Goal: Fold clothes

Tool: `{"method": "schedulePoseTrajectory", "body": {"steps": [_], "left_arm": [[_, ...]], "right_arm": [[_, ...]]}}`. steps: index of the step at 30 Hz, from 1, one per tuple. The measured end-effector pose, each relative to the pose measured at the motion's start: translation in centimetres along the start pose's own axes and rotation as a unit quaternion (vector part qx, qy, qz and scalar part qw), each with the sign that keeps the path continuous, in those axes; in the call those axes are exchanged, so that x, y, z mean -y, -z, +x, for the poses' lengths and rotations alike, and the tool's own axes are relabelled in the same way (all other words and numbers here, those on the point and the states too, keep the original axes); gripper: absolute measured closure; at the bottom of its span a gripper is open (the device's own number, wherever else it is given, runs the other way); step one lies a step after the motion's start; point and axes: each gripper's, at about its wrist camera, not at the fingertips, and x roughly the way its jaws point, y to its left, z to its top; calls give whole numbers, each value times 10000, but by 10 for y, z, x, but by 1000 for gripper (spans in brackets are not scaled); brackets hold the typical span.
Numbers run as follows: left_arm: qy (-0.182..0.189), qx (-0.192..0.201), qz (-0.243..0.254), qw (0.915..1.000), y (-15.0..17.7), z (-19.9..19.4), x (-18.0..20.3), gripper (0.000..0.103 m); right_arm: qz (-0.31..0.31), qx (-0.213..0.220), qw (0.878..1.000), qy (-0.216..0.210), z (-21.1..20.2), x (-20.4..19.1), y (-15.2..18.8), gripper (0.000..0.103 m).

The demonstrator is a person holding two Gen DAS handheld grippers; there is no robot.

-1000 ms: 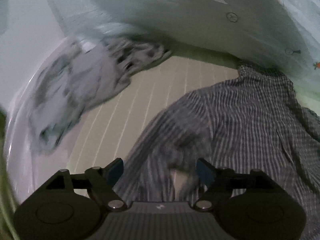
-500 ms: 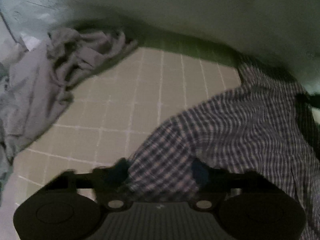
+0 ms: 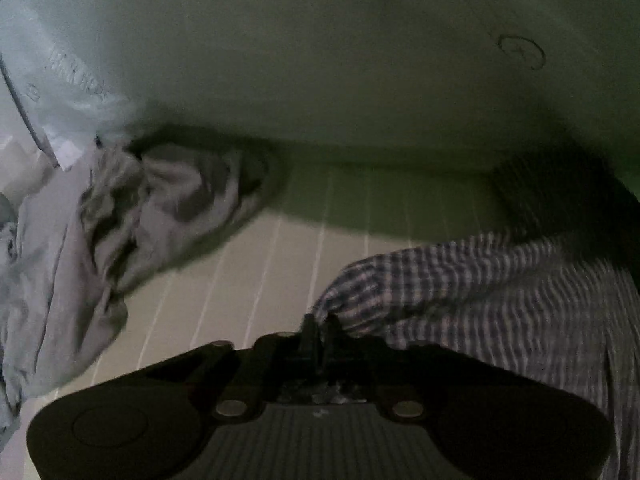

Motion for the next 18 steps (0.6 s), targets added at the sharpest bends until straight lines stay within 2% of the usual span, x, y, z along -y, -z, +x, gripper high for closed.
{"method": "schedulePoseTrajectory", "body": {"steps": [1, 2, 3, 4, 5, 6, 9, 14, 18], "left_arm": [[-11, -11, -66, 10000, -2, -2, 2, 72], [40, 35, -114, 9999, 0, -10, 1, 59], [110, 105, -153, 9998, 4, -19, 1, 52], [121, 154, -160, 9997, 12, -31, -2, 40], [108, 194, -152, 9996, 23, -45, -6, 35], [94, 234, -144, 9996, 33, -58, -9, 35], [2, 148, -227, 9996, 70, -96, -21, 34], [-201, -439, -532, 9974, 155, -149, -49, 34], [-288, -830, -1022, 9909, 218, -181, -74, 34]], "right_arm": [[35, -58, 9999, 113, 0, 1, -2, 71], [78, -103, 9996, 246, -2, 3, -2, 64], [132, 7, 9994, 319, -14, 5, 2, 54], [187, 161, 9992, 324, -29, 9, 8, 48], [285, 263, 9987, 321, -47, 13, 19, 37], [403, 346, 9981, 322, -67, 18, 32, 28], [609, 256, 9975, 234, -124, 32, 86, 27], [917, -468, 9935, 477, -200, 54, 191, 27], [1220, -766, 9873, 677, -257, 67, 260, 26]]}}
